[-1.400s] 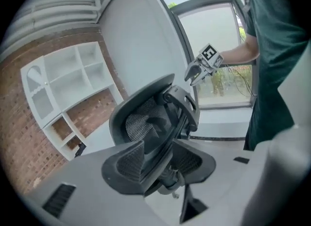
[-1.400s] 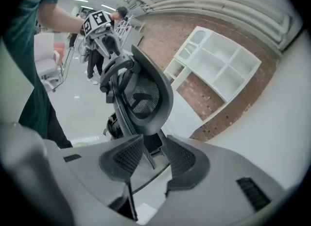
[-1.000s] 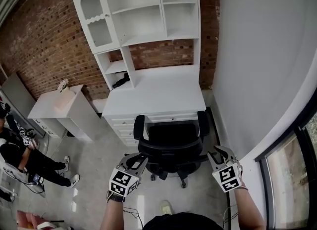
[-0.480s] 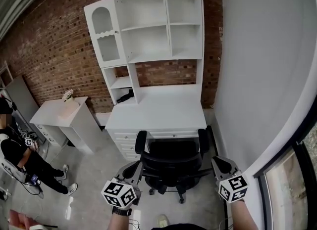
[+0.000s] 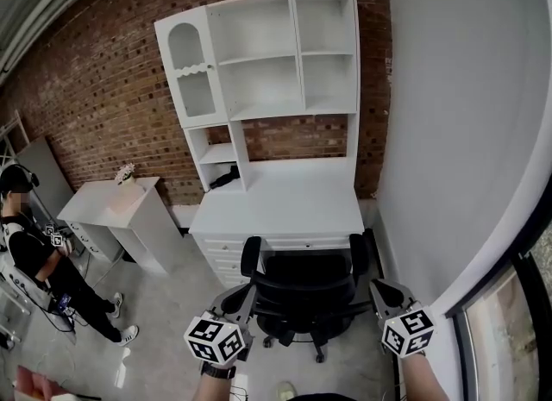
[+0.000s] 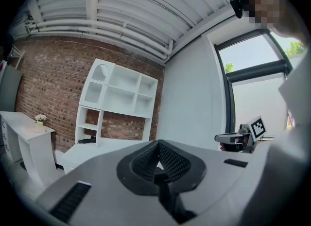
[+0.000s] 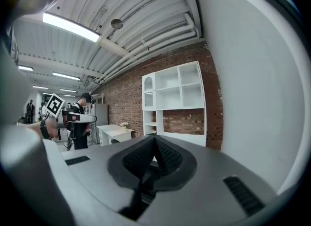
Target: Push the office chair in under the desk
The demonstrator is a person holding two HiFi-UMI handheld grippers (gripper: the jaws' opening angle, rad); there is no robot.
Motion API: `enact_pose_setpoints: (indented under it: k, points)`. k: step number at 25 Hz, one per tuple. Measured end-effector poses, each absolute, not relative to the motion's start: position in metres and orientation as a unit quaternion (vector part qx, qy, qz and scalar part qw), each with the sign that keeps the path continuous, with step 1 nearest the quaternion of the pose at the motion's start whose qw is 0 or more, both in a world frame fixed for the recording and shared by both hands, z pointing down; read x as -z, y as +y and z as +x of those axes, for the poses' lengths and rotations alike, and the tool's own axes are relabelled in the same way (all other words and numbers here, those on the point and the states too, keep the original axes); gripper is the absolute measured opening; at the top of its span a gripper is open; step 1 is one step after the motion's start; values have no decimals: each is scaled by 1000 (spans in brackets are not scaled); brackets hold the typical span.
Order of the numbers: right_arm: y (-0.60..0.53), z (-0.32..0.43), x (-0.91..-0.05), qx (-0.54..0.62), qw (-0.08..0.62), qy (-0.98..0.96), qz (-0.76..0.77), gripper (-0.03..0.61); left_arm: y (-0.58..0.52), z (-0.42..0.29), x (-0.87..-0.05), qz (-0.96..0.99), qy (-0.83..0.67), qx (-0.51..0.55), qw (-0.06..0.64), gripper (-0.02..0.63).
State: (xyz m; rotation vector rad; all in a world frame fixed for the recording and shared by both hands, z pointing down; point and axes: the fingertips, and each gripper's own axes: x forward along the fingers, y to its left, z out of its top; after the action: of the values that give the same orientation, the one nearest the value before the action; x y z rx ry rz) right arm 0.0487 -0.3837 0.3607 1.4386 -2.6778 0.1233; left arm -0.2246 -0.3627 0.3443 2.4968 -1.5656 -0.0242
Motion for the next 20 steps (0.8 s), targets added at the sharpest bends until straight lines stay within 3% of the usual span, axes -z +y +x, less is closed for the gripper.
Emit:
enact_pose_setpoints:
  k: [20]
  points:
    - [-386, 43, -366, -34, 58, -881, 469, 5, -369, -229, -350, 841, -533, 1, 93, 7]
